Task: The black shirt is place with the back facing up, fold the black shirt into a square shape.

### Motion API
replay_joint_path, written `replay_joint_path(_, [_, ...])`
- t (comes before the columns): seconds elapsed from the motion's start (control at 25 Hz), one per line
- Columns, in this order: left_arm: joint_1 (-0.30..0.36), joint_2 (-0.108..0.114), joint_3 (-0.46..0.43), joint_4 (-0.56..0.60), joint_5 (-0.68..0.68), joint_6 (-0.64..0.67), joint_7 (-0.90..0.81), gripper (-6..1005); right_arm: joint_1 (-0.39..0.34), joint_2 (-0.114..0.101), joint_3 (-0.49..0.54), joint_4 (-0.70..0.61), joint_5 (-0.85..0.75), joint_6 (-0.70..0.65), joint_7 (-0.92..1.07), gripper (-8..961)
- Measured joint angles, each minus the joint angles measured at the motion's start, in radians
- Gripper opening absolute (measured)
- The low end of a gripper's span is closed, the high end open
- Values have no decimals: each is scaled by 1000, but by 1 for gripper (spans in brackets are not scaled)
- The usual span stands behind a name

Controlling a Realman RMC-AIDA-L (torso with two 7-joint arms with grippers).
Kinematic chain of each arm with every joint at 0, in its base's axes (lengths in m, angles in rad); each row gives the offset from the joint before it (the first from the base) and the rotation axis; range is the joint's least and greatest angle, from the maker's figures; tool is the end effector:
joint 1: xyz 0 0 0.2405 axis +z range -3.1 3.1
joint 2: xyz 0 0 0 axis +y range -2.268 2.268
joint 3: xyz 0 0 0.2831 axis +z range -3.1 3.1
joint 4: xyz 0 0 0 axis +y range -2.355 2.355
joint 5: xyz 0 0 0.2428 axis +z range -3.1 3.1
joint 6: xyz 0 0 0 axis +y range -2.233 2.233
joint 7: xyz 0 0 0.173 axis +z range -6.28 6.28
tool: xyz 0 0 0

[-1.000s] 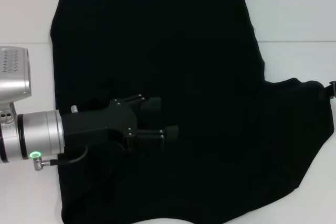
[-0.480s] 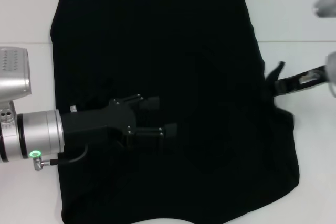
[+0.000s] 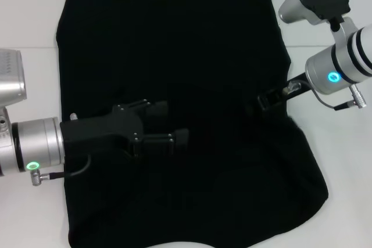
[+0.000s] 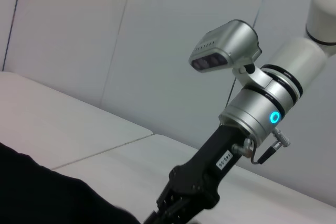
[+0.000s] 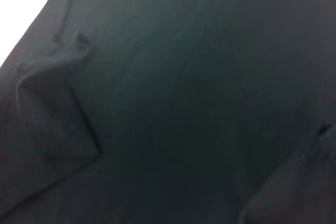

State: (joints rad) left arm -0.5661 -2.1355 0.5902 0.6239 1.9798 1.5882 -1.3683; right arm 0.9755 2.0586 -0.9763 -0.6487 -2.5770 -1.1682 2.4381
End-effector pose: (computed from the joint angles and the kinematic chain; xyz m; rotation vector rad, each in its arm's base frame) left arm -0.2651 0.3803 -0.0521 -2.6780 -0.6460 -0.8961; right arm 0.2017 0.5018 -0.0688 -2.4814 1.1596 -0.1481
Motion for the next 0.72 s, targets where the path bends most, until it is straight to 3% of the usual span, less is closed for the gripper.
replay_joint_path(0.12, [-1,2,-6,0,1,-1,0,933,-7,1,2,-18,0,8,12,104])
replay_joint_path(0.36, [-3,3,-9,-2,2,-2,-2,933,-22,-13,5,-31,-1,18,14,314])
replay_joint_path(0.72, [-5,10,-9,15,4,-14,-76,933,-72,-36,7,-38,46,23,5,719])
